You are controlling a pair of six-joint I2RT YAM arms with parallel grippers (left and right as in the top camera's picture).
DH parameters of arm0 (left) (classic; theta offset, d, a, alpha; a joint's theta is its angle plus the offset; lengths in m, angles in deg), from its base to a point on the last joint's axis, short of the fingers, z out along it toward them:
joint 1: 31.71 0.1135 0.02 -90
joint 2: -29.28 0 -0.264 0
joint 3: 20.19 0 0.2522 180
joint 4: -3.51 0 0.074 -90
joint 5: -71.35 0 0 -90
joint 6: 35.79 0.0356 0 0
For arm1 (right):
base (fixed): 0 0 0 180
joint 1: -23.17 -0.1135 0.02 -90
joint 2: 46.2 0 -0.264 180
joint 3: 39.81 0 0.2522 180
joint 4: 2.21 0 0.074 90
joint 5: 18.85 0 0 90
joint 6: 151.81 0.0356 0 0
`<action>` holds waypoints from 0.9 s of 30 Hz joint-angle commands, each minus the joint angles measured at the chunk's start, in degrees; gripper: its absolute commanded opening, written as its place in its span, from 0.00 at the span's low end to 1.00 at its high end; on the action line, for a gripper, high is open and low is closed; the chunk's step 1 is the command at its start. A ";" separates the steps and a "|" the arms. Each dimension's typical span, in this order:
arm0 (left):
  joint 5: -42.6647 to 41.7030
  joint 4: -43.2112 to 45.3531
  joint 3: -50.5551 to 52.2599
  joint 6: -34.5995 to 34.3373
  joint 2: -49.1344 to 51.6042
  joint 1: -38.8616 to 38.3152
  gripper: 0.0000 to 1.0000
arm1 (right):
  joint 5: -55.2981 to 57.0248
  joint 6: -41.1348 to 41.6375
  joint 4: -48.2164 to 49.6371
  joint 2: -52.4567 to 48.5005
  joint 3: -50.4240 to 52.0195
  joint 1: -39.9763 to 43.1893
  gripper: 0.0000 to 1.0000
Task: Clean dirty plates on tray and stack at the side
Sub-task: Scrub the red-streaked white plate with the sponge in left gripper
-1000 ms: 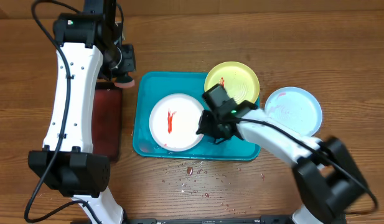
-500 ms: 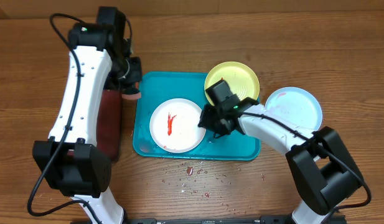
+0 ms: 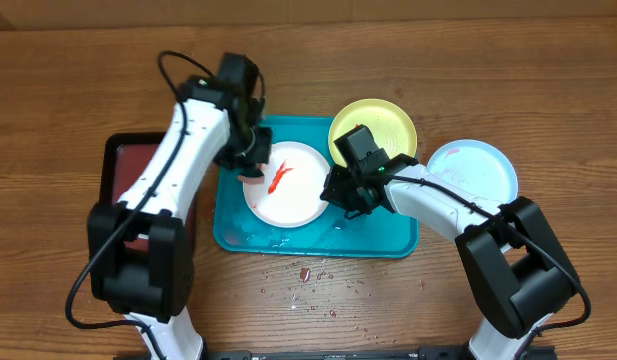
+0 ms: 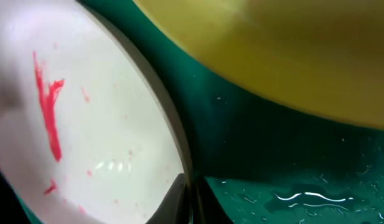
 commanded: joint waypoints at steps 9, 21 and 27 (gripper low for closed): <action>-0.92 12.00 11.21 5.86 -0.52 -1.46 0.04 | -0.76 -1.27 -1.03 -0.22 -0.70 -2.45 0.04; 8.85 14.86 11.41 10.54 1.79 -1.46 0.04 | -2.64 -3.15 -1.77 -0.22 -0.70 -3.13 0.04; 3.74 12.52 11.43 15.67 8.31 -3.37 0.04 | -2.62 -3.17 -1.66 -0.22 -0.70 -3.13 0.04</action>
